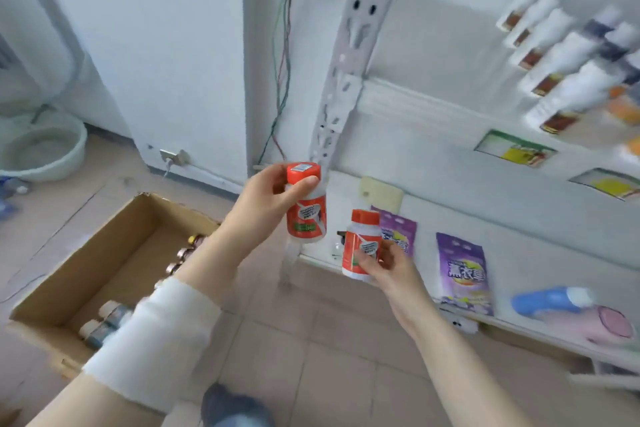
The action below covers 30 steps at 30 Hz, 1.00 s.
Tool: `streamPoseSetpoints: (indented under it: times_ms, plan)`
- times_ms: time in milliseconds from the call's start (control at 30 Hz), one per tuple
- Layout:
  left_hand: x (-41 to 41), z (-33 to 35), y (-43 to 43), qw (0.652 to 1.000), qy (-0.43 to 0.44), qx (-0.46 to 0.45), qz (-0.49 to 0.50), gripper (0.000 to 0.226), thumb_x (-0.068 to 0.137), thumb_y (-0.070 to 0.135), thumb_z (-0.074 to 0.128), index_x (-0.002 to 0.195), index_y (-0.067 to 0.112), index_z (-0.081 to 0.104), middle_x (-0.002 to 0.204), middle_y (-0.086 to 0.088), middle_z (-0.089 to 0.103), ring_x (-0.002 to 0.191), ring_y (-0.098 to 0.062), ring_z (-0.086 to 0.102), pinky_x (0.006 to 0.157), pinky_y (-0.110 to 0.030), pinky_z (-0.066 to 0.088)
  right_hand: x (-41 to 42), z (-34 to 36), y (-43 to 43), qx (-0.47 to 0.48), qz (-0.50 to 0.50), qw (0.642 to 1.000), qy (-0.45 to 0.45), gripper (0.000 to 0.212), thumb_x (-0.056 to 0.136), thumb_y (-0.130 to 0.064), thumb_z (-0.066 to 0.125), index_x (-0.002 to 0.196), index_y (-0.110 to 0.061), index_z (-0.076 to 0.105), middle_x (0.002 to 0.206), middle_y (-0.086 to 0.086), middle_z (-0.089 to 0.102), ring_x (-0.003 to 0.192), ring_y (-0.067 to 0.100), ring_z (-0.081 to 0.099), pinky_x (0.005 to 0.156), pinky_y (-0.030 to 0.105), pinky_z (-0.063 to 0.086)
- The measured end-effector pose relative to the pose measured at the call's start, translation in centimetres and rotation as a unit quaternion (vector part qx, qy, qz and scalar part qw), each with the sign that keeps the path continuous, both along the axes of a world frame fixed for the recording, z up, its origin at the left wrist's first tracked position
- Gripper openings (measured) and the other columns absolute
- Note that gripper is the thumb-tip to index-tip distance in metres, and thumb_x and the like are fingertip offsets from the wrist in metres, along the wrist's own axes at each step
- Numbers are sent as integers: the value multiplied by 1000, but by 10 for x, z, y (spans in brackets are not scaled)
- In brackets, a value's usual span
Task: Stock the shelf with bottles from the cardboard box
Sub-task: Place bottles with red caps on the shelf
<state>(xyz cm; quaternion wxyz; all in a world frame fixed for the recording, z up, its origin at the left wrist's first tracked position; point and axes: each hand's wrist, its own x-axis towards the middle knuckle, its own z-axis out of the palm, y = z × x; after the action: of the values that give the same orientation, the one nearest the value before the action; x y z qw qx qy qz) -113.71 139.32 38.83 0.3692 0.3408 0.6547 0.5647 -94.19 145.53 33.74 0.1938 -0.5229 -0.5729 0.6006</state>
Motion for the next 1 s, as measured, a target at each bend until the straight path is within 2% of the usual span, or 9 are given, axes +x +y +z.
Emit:
streamPoseSetpoints:
  times_ms: [100,200,267,400,533,633,767,833,1000]
  plan:
    - [80,33,41,996,36,34,-69,20,89,24,59,107,17,58,93,6,67,84,-5,63,70,-10,51,82,29,22,43,-26,998,26,22,81,-18,70,100,-23,59,102,-2,68,96,14,64,87,25,48]
    - [166,63,80,988,61,60,-125,14,87,27,64,100,23,59,99,2,69,91,-9,64,82,-20,52,165,57,45,72,-60,994,54,22,80,-14,70,92,-26,56,94,-8,66,87,7,63,76,17,48]
    - [220,84,107,981,77,83,-155,12,84,30,66,94,28,59,97,3,69,89,-8,64,80,-17,52,216,75,59,91,-86,990,66,23,80,-13,70,91,-27,55,92,-9,65,85,6,62,72,17,47]
    - [309,127,150,963,122,126,-205,7,88,28,60,94,30,57,90,8,66,83,-1,62,73,-12,51,305,110,84,116,-125,982,78,23,80,-17,70,95,-28,56,100,-6,67,93,10,63,78,22,49]
    - [372,166,195,944,157,149,-248,4,89,32,57,92,31,55,88,13,64,79,2,61,67,-8,50,374,148,112,150,-164,971,90,33,80,-17,69,111,-19,57,107,-2,67,96,9,63,75,17,47]
    - [409,193,233,930,198,165,-262,18,90,32,57,104,22,55,87,13,63,77,3,58,57,-2,45,415,176,143,176,-187,961,101,37,78,-21,71,112,-22,57,110,-2,68,105,12,62,92,28,48]
    - [440,223,299,915,246,175,-267,27,88,37,59,109,20,57,95,5,66,89,-9,64,78,-21,54,452,216,204,227,-192,949,108,49,70,-30,77,115,-21,57,114,0,67,109,17,62,103,42,43]
    - [451,235,336,908,273,170,-267,35,88,39,59,114,15,58,102,-2,66,96,-17,65,86,-33,55,463,234,240,243,-197,943,116,51,75,-25,73,121,-14,54,115,3,66,108,18,63,101,42,45]
    - [468,246,425,899,298,123,-296,41,87,38,61,117,11,55,113,-9,65,101,-25,64,92,-39,53,471,257,330,257,-187,942,110,43,78,-13,70,118,-9,54,115,12,66,99,19,65,93,36,50]
